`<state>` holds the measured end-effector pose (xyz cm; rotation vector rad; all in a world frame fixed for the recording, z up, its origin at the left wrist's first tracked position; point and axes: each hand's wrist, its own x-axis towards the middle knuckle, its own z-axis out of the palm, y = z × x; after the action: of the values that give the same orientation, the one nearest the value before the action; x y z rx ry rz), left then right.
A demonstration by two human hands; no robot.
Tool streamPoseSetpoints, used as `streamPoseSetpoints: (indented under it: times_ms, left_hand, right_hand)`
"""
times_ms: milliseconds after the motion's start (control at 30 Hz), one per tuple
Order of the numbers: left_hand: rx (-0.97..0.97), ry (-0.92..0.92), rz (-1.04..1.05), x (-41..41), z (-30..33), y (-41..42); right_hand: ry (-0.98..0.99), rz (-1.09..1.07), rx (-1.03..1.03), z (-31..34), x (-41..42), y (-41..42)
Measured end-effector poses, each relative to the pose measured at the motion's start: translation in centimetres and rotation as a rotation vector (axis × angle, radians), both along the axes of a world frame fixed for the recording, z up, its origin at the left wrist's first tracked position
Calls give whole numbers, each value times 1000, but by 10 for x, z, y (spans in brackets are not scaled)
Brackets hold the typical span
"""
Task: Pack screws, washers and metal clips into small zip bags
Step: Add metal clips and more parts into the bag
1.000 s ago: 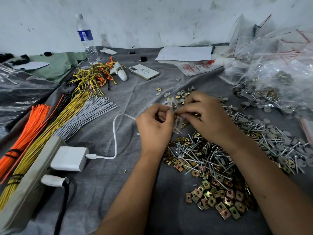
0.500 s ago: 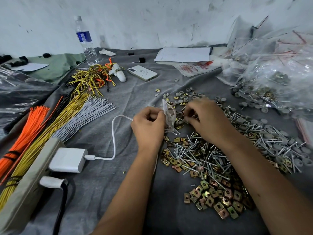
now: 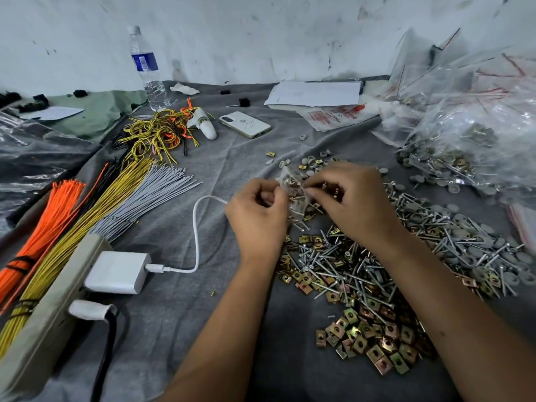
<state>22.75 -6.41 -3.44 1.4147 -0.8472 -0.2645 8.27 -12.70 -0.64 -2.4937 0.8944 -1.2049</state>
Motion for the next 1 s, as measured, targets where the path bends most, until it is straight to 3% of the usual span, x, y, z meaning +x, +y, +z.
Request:
streamPoseSetpoints:
  times_ms: [67, 167, 233, 400, 500, 600, 800, 900, 1000]
  left_hand:
    - [-1, 39, 65, 2, 1, 0]
    - [-17, 51, 155, 3, 4, 2]
    - [-47, 89, 222, 6, 5, 3]
    - [-61, 156, 232, 8, 5, 3]
    - [-4, 78, 116, 4, 4, 3]
    - [9, -39, -14, -3, 5, 3]
    - [-34, -76, -47, -3, 3, 4]
    - [-75, -36, 54, 0, 5, 3]
    - [-141, 141, 224, 9, 6, 1]
  right_hand:
    - [-18, -69, 4, -2, -2, -2]
    - [299, -97, 89, -12, -2, -5]
    - [396, -92, 86, -17, -1, -8]
    - [348, -115, 90, -15, -3, -9]
    - [125, -103, 75, -6, -3, -4]
    - [-53, 0, -68, 4, -3, 2]
    - [266, 86, -19, -6, 5, 4]
    - [120, 96, 8, -3, 5, 4]
    - [71, 87, 18, 0, 3, 5]
